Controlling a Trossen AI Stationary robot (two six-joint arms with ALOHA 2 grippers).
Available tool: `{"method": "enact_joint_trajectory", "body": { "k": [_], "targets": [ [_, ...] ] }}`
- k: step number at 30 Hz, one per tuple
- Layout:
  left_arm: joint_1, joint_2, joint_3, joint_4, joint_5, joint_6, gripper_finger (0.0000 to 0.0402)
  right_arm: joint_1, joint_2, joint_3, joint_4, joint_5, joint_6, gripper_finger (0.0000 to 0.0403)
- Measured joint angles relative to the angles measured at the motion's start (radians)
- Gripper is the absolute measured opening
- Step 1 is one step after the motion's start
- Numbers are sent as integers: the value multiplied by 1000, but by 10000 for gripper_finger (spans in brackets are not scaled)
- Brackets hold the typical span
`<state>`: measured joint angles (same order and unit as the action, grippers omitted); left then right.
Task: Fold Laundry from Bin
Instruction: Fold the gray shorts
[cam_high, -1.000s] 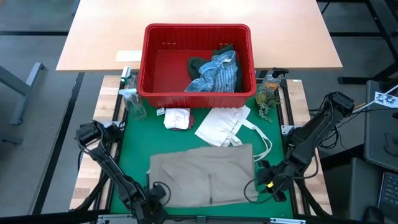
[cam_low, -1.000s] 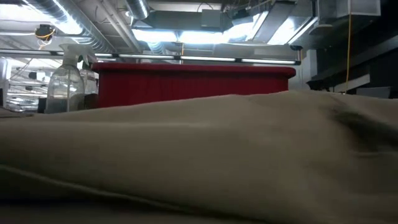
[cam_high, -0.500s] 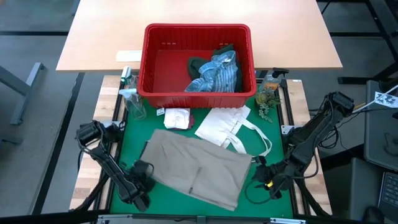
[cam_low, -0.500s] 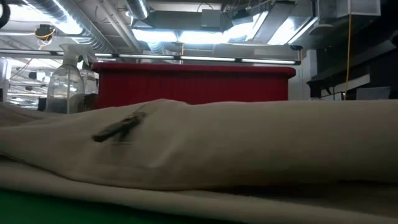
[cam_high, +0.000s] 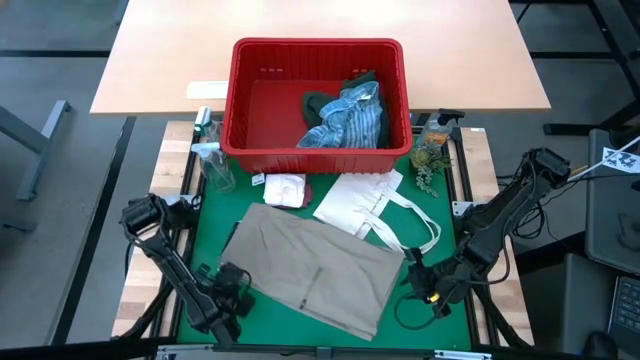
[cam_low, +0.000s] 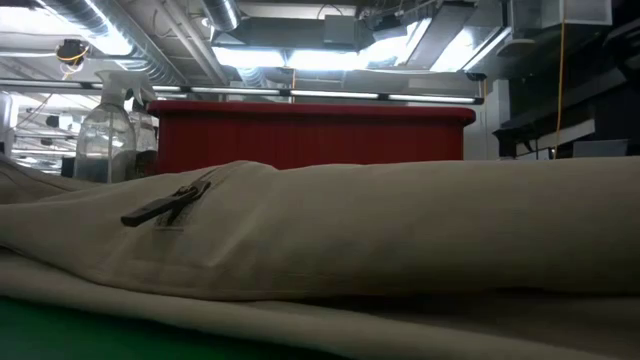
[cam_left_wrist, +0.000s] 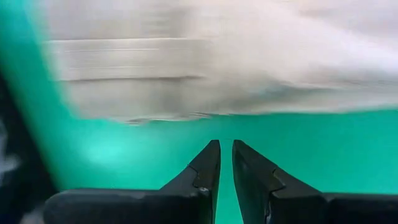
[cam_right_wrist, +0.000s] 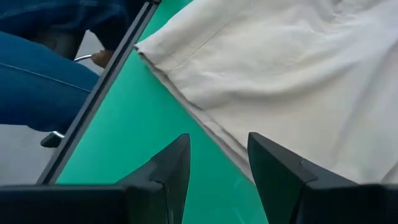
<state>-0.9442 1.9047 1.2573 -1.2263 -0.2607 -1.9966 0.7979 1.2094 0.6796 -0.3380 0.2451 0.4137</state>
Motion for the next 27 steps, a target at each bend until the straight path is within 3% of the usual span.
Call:
{"method": "enact_joint_trajectory", "body": {
  "k": [8, 18, 27],
  "targets": [
    [-8, -1, 36, 155, -71, 79, 39, -8, 5, 0, -3, 58, -38, 169],
    [-7, -1, 36, 183, -99, 80, 39, -8, 6, 0, -5, 106, -61, 235],
    [-4, -1, 36, 185, -127, 79, 39, -34, 95, 0, -40, 101, -273, 253]
  ]
}}
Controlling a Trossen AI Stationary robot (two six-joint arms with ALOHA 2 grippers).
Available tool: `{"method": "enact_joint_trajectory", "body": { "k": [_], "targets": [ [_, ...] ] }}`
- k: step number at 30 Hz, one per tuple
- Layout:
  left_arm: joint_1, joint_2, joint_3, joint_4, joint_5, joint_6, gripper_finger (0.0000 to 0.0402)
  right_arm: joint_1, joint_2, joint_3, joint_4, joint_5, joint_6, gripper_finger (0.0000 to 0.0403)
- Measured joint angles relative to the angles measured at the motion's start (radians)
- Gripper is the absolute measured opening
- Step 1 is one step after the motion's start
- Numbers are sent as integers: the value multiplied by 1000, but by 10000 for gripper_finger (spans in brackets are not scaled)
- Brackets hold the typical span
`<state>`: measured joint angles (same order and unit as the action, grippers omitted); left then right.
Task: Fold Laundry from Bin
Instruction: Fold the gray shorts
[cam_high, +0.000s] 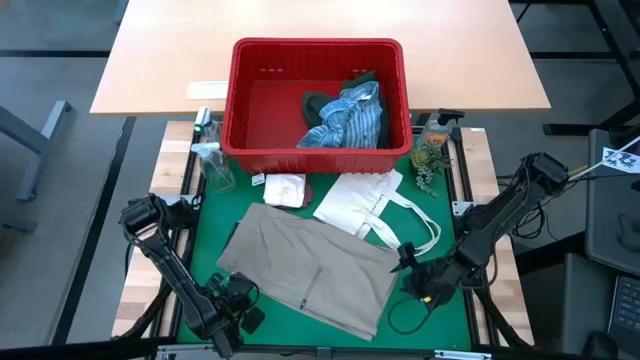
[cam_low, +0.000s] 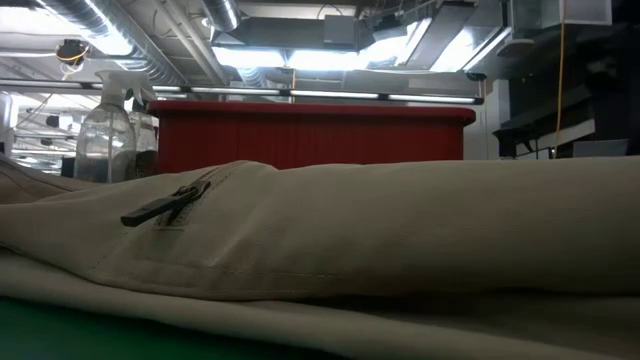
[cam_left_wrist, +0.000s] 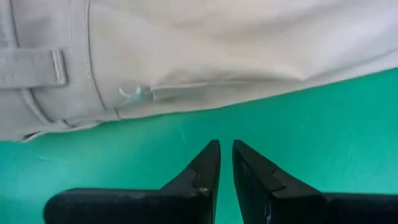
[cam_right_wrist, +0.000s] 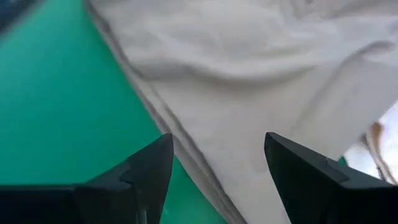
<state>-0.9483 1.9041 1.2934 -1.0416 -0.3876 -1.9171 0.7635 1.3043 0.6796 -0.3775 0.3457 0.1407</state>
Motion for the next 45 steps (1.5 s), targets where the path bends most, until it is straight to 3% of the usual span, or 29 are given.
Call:
{"method": "enact_joint_trajectory", "body": {
  "k": [12, 23, 29, 39, 45],
  "targets": [
    [1, 0, 0, 9, -41, 8, 39, -49, 222, 0, 26, -22, -181, 244],
    [2, -1, 0, 9, -52, 9, 39, -144, 278, 4, 47, -96, -205, 235],
    [2, -1, 0, 9, -65, 9, 39, -171, 280, 2, 84, -155, -227, 177],
    [2, -1, 0, 62, -145, 15, 39, -169, 284, 1, 100, -150, -229, 20],
    [14, -1, 0, 109, -178, 43, 39, -169, 285, 46, 52, -161, -229, 26]
  ]
}}
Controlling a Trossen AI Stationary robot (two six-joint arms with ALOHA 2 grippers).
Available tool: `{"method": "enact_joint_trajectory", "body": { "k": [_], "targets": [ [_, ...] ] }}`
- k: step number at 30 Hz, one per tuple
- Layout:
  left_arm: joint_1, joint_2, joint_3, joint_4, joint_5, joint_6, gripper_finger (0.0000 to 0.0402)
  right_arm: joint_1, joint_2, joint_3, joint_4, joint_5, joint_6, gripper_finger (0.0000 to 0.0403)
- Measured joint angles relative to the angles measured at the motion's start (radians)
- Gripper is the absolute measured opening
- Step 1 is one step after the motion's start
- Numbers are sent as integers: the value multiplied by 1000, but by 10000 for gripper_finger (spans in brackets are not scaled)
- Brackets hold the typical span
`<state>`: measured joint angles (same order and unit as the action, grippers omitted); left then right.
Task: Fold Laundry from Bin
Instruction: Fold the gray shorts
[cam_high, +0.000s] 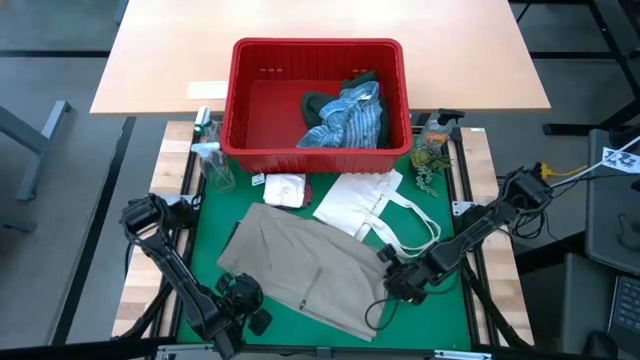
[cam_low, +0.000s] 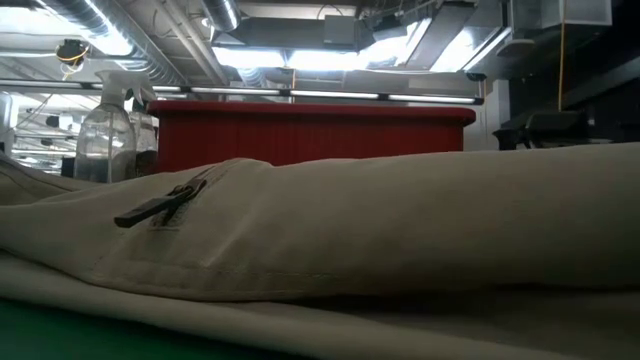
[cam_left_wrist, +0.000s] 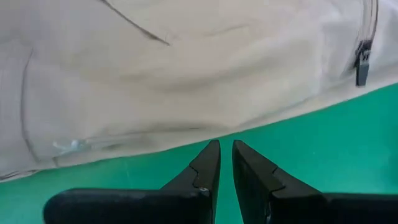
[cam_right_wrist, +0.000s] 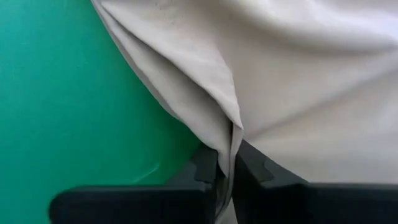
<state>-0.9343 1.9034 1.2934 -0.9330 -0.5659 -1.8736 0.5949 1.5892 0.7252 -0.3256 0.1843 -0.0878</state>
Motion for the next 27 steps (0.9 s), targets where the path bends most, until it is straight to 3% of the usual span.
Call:
{"method": "enact_joint_trajectory", "body": {
  "k": [5, 9, 17, 22, 27],
  "targets": [
    [27, 0, 0, 14, -1, 4, 39, -1, 3, 129, -170, -10, 0, 8],
    [51, 0, 0, 27, -5, 62, 39, -1, 2, 230, -290, -7, 0, 16],
    [111, 0, 0, 103, -111, 144, 39, -1, 1, 397, -401, -9, 0, 12],
    [187, 26, 0, 248, -121, 270, 39, -1, 0, 477, -478, -10, 0, 10],
    [252, 91, 0, 449, -35, 431, 39, 0, -1, 535, -588, -12, 0, 8]
  ]
}}
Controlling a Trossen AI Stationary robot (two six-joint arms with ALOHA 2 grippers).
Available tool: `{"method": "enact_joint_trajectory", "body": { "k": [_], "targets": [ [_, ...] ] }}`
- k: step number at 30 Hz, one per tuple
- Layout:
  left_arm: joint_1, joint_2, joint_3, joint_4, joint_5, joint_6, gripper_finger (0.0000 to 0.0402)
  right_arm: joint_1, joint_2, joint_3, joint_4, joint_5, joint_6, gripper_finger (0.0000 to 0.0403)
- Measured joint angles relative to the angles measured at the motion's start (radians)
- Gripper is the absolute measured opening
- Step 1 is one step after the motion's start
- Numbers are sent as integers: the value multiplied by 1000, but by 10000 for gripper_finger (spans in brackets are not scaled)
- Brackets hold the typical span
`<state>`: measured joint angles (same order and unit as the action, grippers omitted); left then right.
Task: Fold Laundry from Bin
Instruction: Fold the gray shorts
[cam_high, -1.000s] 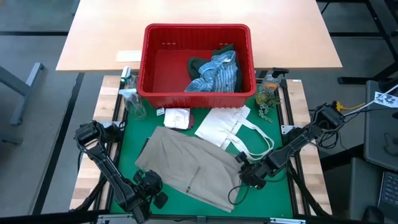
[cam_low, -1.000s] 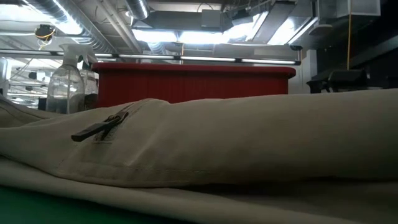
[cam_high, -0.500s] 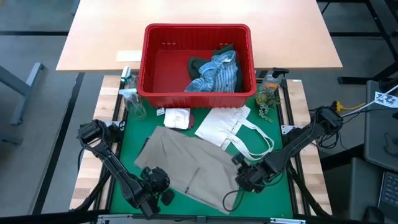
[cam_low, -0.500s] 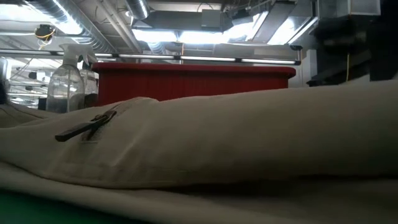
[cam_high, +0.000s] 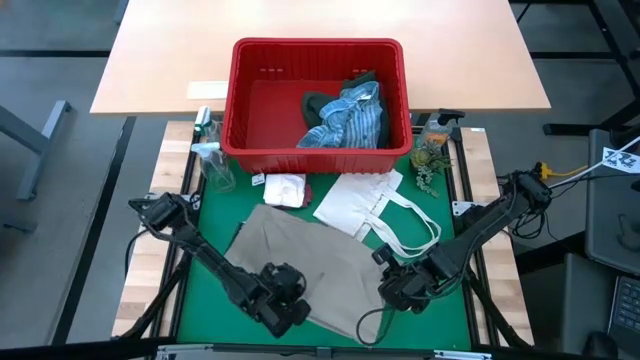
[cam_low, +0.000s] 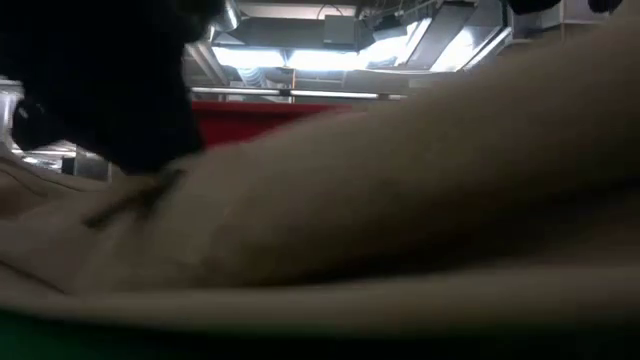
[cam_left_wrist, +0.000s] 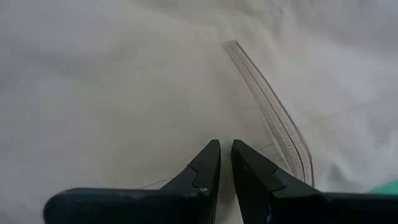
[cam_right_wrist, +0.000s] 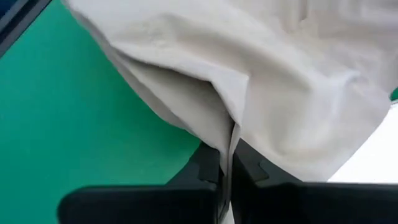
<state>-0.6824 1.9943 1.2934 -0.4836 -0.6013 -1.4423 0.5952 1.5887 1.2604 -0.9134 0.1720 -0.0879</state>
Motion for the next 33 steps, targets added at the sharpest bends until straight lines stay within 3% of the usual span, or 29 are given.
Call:
{"method": "enact_joint_trajectory", "body": {
  "k": [10, 18, 25, 33],
  "targets": [
    [61, 112, 0, 410, 80, 199, 39, 0, -2, 117, -167, -61, 0, 9],
    [89, 88, -2, 488, 97, 400, 39, 0, -2, 166, -198, -59, -26, 6],
    [57, -34, 0, 303, 98, 393, 39, 0, -2, 167, -238, -59, -26, 11],
    [-9, -138, 0, -122, 153, 151, 39, 0, -2, 167, -240, -60, -26, 12]
  ]
}}
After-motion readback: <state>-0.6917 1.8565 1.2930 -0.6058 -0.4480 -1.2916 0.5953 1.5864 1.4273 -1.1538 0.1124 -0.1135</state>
